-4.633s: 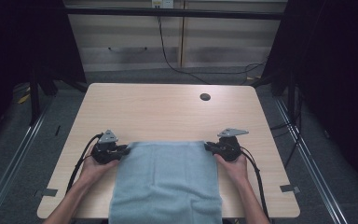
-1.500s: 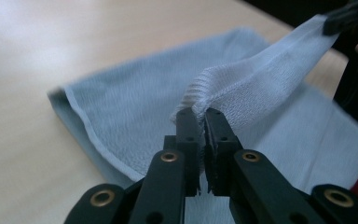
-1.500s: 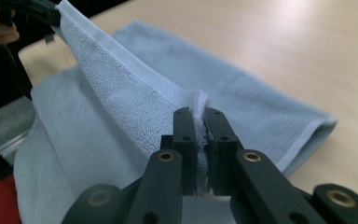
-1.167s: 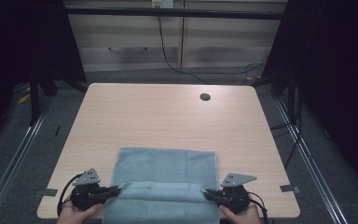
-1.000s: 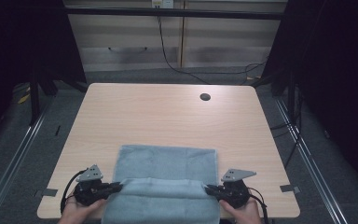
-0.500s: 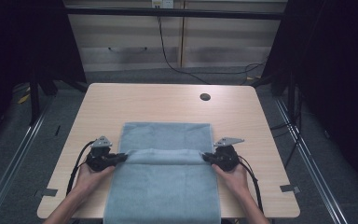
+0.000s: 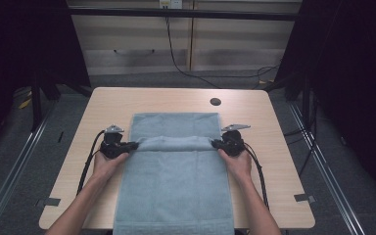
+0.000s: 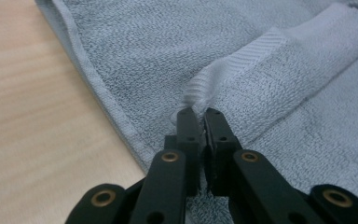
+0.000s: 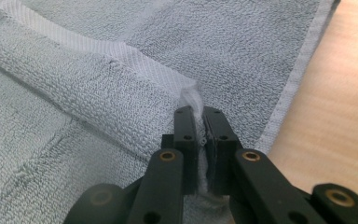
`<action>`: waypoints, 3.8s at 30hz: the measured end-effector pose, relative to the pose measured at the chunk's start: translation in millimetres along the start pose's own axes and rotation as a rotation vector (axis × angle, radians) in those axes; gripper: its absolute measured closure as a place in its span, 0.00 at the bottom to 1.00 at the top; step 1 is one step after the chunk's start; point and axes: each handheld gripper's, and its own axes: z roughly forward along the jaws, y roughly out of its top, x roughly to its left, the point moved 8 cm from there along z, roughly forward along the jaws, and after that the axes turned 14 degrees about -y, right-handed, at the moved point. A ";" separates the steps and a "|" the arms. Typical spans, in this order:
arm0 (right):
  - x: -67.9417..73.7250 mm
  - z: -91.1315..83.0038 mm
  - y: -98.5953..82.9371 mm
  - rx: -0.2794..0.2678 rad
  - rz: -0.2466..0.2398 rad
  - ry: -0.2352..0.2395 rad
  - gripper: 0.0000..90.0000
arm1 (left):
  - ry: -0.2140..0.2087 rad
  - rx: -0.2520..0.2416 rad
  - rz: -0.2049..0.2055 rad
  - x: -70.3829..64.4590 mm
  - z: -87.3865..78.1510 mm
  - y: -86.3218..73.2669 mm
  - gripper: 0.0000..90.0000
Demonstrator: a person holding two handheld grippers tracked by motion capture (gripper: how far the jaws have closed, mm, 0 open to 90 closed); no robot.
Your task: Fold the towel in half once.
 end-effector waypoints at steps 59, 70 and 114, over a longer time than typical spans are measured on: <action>53.6 -217.0 -63.7 -0.259 -0.031 0.239 0.93 | -0.349 -0.155 0.140 -150.3 -146.1 -59.3 0.95; 66.3 -217.0 -127.2 -0.144 -0.004 0.296 0.74 | -0.454 -0.077 0.139 -159.5 -142.8 -115.8 0.78; 70.5 -152.4 -81.2 -0.079 -0.086 0.337 0.75 | -0.355 0.033 0.130 -117.9 -67.9 -60.7 0.66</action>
